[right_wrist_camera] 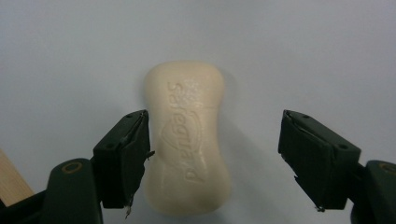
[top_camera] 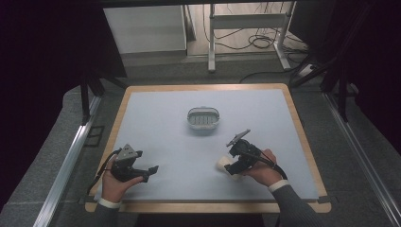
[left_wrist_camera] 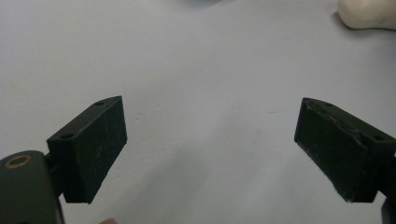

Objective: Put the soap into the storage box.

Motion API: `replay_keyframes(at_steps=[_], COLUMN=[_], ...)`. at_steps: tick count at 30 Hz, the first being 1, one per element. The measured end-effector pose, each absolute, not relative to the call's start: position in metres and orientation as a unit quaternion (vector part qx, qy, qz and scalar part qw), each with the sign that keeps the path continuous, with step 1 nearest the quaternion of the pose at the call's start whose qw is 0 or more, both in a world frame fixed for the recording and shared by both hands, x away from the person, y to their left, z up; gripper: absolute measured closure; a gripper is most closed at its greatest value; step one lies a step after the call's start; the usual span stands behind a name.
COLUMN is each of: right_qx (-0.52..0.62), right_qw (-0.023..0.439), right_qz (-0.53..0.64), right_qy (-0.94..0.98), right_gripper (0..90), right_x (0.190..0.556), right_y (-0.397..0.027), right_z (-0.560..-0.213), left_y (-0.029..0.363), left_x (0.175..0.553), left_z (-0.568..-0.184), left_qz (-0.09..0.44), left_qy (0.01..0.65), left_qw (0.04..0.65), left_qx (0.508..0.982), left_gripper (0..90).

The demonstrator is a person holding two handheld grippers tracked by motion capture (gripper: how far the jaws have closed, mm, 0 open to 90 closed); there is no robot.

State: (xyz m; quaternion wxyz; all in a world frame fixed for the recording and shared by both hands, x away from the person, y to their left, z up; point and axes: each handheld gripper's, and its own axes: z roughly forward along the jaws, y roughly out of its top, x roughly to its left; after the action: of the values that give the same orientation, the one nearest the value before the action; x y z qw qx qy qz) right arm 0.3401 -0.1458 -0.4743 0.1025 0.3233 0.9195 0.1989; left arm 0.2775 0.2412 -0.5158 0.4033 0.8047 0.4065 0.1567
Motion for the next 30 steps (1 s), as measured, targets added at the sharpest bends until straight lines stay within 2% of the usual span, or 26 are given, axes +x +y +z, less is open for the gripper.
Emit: replay_keyframes(at_steps=[9,22,25,30], right_qx=[0.313,0.317,0.316,0.315], right_qw=[0.085,0.059,0.058,0.059], right_qz=[0.178,0.142,0.128,0.115], right_qy=[0.929,0.936,0.938,0.94], right_gripper=[28.0,39.0,45.2,47.6], right_x=[0.339,0.344,0.346,0.348], right_y=[-0.136,-0.126,-0.123,-0.122], right_z=[-0.48,-0.491,-0.492,-0.494], left_y=[0.24,0.239,0.239,0.24], left_x=[0.278,0.278,0.278,0.278], left_z=[-0.518,-0.518,-0.518,-0.517], left_qz=[0.157,0.157,0.158,0.155], left_qy=[0.406,0.404,0.404,0.403], left_qw=[0.402,0.402,0.401,0.403], left_qx=[0.806,0.807,0.807,0.807], left_gripper=[9.8,9.8,9.8,9.8])
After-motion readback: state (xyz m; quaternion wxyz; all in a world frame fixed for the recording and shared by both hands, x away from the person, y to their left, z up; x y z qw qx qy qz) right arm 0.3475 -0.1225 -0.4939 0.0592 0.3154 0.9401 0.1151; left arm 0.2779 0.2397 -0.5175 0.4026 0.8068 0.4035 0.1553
